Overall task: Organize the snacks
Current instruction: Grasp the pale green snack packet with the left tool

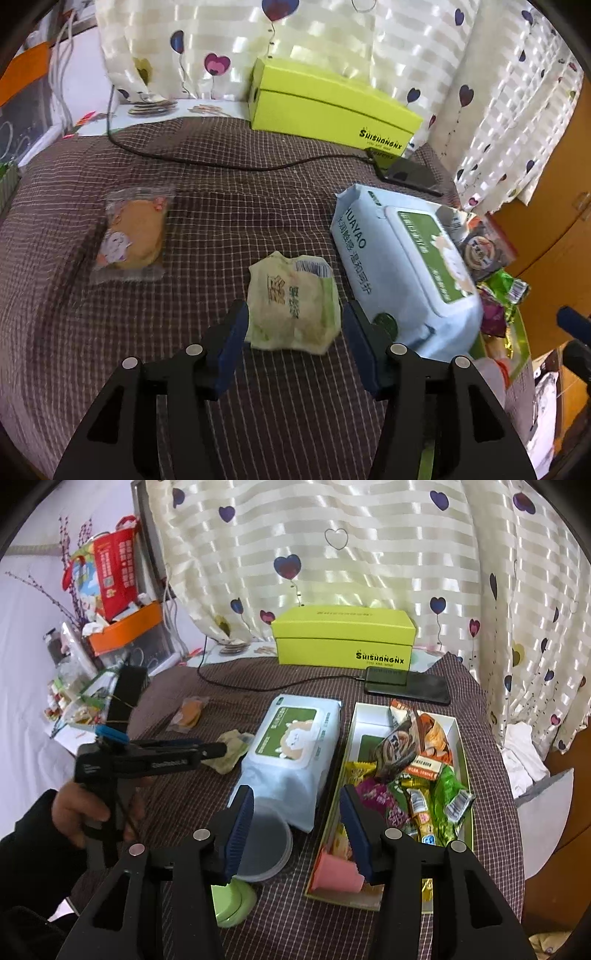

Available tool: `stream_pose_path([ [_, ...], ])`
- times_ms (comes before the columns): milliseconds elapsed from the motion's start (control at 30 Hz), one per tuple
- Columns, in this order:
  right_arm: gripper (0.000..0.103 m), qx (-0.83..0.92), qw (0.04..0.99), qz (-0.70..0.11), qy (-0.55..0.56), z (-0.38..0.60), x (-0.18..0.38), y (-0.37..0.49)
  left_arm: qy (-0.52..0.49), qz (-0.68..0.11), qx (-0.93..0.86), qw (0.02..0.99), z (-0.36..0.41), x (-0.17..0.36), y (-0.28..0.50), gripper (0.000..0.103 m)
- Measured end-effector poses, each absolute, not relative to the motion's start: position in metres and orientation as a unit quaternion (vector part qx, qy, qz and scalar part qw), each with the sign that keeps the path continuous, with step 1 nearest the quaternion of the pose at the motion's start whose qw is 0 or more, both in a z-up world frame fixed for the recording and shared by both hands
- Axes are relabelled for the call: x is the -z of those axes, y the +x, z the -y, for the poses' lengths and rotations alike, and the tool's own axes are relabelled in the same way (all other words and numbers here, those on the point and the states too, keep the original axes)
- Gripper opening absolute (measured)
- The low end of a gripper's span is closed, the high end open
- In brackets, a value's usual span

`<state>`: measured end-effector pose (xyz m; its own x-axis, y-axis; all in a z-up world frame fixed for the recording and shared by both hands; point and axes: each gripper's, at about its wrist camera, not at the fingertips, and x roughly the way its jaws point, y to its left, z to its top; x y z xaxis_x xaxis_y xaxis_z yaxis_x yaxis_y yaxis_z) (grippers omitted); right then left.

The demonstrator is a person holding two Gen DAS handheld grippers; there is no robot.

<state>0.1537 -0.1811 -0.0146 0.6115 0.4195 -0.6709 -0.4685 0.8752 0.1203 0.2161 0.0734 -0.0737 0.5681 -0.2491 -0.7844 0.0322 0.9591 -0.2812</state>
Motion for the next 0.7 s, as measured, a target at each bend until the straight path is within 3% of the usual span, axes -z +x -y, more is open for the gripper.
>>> stream_pose_path([
  [567,0.049,-0.251,0.896,-0.364,-0.03,0.181,0.014,0.157,-0.024,-0.463,0.075,0.883,-0.046,0.096,0.237,0.062],
  [633,0.048,-0.252,0.896,-0.364,-0.031,0.18,0.013,0.155,-0.039,-0.462,0.076,0.883,-0.049,0.095,0.237,0.05],
  [667,0.049,-0.253,0.896,-0.363,-0.032,0.18,0.013,0.155,-0.051,-0.462,0.083,0.882,-0.051,0.094,0.235,0.037],
  [700,0.049,-0.253,0.896,-0.363,-0.034,0.18,0.012,0.154,-0.06,-0.462,0.086,0.881,-0.053,0.094,0.234,0.036],
])
